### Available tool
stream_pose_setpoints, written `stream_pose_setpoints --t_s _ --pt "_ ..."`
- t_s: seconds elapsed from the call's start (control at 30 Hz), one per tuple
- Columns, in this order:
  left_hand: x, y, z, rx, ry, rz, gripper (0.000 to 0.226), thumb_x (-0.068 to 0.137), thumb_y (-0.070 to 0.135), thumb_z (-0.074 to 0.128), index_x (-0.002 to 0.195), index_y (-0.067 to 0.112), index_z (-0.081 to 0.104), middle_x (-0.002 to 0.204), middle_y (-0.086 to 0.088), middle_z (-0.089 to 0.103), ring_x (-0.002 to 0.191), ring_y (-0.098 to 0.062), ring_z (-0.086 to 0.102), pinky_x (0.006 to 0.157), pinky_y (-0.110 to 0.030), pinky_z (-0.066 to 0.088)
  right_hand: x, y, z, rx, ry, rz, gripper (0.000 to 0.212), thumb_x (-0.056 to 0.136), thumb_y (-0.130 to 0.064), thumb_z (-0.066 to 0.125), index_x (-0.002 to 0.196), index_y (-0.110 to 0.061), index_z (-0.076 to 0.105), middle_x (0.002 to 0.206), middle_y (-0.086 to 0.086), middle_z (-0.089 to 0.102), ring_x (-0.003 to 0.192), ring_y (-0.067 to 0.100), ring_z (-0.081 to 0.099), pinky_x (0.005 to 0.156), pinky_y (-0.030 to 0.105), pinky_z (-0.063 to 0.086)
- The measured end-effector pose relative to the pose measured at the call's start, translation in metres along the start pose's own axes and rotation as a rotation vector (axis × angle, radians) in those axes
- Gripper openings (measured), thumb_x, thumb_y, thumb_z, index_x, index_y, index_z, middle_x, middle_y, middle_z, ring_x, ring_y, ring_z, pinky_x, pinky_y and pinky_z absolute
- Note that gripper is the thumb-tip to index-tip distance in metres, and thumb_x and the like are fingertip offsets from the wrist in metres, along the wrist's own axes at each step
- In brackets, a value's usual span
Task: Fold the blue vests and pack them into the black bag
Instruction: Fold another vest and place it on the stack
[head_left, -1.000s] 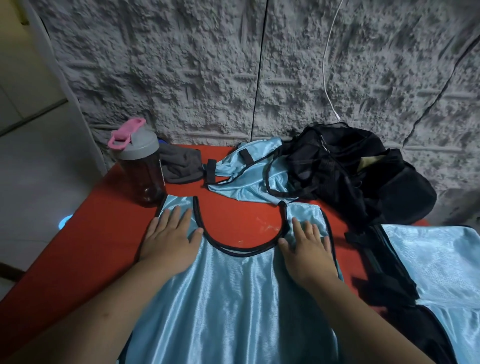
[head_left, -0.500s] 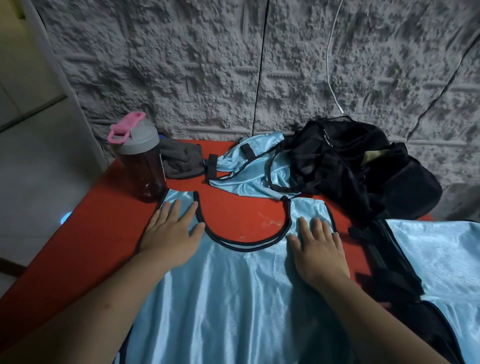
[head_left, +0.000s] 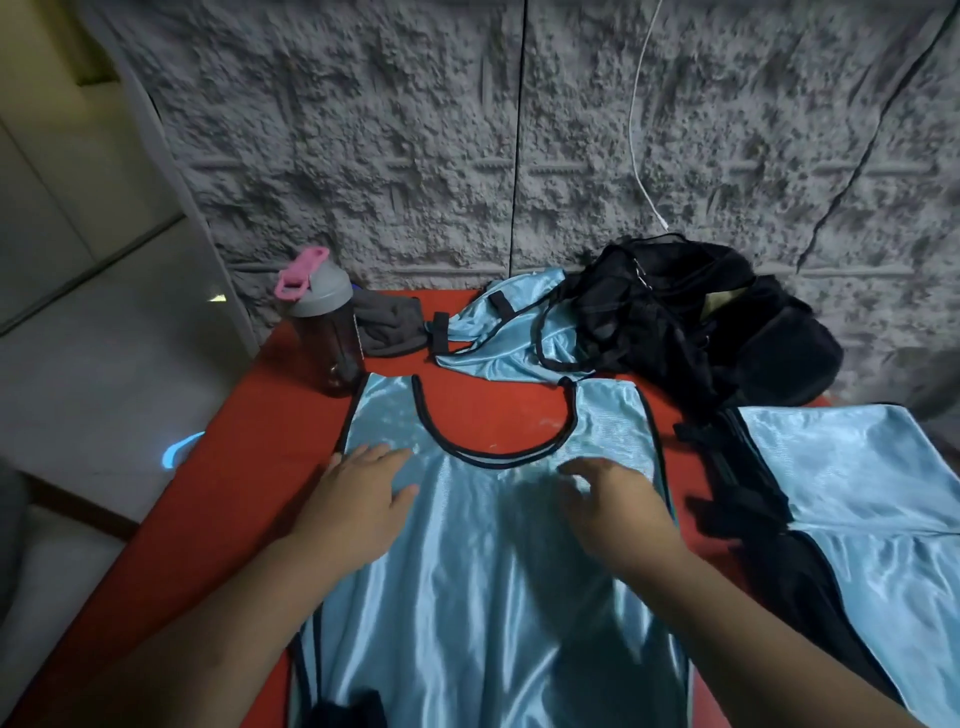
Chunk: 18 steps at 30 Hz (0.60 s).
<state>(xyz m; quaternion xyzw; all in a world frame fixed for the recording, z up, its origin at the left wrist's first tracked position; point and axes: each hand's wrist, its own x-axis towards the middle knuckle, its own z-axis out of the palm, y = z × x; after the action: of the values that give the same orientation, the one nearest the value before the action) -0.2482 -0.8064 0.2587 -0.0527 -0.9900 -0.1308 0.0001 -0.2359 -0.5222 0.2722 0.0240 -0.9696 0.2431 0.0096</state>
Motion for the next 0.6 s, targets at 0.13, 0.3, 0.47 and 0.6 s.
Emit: stream_pose_setpoints --t_s 0.13,0.3,0.47,0.6 --pt "-0.04 0.004 -0.016 -0.068 0.101 -0.1 0.02 0.09 0.033 0.068 0.106 0.022 0.07 0.097 0.003 0.066 0.095 -0.023 0.063 0.077 -0.031 0.049 -0.046 0.005 -0.016 -0.041 -0.049 0.104 0.028 0.092 -0.032 0.055 0.116 -0.028 0.07 0.11 -0.002 0.073 0.102 0.019 0.067 0.082 0.031 0.052" --pt "-0.109 0.015 -0.029 0.106 -0.02 -0.256 0.02 0.091 0.045 0.061 0.096 0.026 0.061 0.096 0.004 0.06 0.099 -0.02 0.06 0.084 -0.03 0.048 -0.091 0.021 -0.037 -0.17 -0.124 0.243 0.02 0.089 -0.036 0.059 0.101 -0.021 0.064 0.105 0.004 0.072 0.104 0.028 0.069 0.071 0.032 0.045" --pt "-0.134 -0.005 -0.021 0.056 -0.137 -0.468 0.042 0.083 0.061 0.06 0.085 0.02 0.056 0.1 0.001 0.071 0.094 -0.023 0.068 0.075 -0.03 0.053 -0.122 0.044 -0.034 -0.154 -0.167 0.362 0.052 0.082 -0.062 0.052 0.11 -0.021 0.069 0.107 0.004 0.074 0.103 0.029 0.07 0.077 0.035 0.053" --pt "-0.137 0.005 -0.019 -0.034 -0.15 -0.501 0.038 0.081 0.055 0.072 0.085 0.02 0.057 0.099 -0.001 0.069 0.094 -0.024 0.068 0.068 -0.027 0.045 -0.135 0.044 -0.021 -0.122 -0.116 0.393 0.043 0.086 -0.056 0.057 0.097 -0.018 0.073 0.097 0.007 0.075 0.096 0.03 0.071 0.072 0.033 0.052"
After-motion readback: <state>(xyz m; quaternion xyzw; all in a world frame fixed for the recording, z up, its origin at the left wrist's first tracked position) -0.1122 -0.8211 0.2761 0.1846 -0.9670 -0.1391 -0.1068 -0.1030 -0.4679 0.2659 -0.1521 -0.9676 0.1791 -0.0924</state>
